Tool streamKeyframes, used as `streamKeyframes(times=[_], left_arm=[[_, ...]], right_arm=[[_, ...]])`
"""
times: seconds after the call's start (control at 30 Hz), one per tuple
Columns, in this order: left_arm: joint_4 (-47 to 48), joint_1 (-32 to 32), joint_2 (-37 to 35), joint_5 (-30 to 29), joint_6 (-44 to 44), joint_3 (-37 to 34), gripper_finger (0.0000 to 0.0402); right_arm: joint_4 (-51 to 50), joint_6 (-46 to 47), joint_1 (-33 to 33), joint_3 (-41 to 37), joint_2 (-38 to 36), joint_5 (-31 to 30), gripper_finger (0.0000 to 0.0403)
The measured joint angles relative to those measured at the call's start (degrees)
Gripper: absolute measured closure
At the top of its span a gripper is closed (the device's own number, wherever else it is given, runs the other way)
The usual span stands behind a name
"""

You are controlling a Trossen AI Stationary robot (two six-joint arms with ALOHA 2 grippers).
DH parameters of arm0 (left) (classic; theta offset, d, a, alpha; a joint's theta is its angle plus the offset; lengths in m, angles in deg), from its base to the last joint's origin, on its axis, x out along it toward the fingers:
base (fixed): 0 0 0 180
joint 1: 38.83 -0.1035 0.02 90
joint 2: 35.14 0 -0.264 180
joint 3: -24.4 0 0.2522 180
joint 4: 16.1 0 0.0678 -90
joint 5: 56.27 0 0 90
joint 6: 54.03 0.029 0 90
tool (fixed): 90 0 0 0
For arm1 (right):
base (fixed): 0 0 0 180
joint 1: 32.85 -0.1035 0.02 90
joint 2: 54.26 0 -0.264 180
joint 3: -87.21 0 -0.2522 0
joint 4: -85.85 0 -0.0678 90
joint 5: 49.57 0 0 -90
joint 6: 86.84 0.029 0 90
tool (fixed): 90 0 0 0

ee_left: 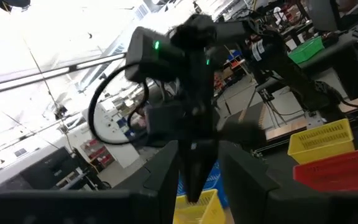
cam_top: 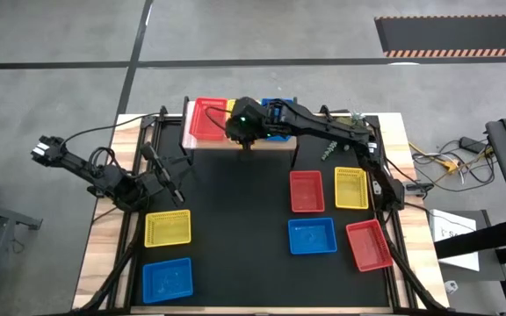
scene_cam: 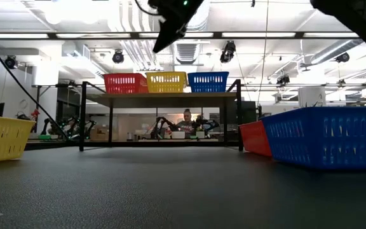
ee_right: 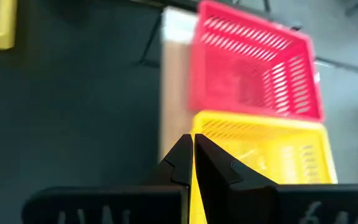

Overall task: Stack baskets on shelf by color
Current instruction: Stack the left yellow bin on top of the yellow bin on the shelf

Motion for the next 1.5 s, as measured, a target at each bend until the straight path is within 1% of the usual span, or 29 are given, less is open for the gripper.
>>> streamKeyframes(times=[0.13, 0.3, 0.5, 0.7, 0.83, 0.93, 1.03, 1.13, 1.23, 1.33, 1.5], left_arm=[[-0.27, 0.0, 0.71, 0.16, -1.84, 0.72, 0.0304], [0.11, 0.0, 2.91, 0.29, -5.14, 1.93, 0.0304], [0.09, 0.0, 6.95, 0.29, -9.75, 4.13, 0.0304], [0.12, 0.04, 11.87, 0.28, -13.96, 6.85, 0.0304], [0.15, 0.05, 14.9, 0.27, -15.9, 8.41, 0.0304], [0.11, 0.05, 16.8, 0.27, -18.64, 9.67, 0.0304], [0.08, 0.05, 18.5, 0.25, -21.31, 10.18, 0.0304], [0.22, 0.05, 19.81, 0.23, -23.03, 10.21, 0.0304], [0.06, 0.05, 20.57, 0.05, -25.27, 9.95, 0.0304], [0.58, 0.05, 21.44, 0.05, -28.78, 9.57, 0.0304], [5.1, 0.05, 23.69, 0.28, -39.46, 9.41, 0.0304]], right_arm=[[-6.11, 3.71, -3.01, -0.01, -1.62, 0.02, 0.0394], [-10.7, 6.85, -9.01, -0.06, -2.29, 0.06, 0.0394], [-15.59, 9.05, -16.71, -0.07, -2.51, -0.02, 0.0394], [-21.23, 13.02, -21.95, -0.71, -2.51, -0.44, 0.0394], [-21.91, 15.39, -24.41, -2.83, -2.66, -1.62, 0.0394], [-21.5, 17.6, -25.55, -7.1, -3.8, -1.6, 0.0394], [-17.49, 19.1, -26.31, -13.85, -6.4, -1.72, 0.0394], [-10.52, 19.8, -27.12, -22.49, -10.65, -1.78, 0.0394], [-1.46, 20.07, -27.76, -32.23, -16.01, -2.03, 0.0394], [8.95, 18.97, -27.95, -41.89, -21.53, -4.1, 0.0394], [29.87, 14.0, -27.95, -58.62, -30.19, -4.76, 0.0394]])
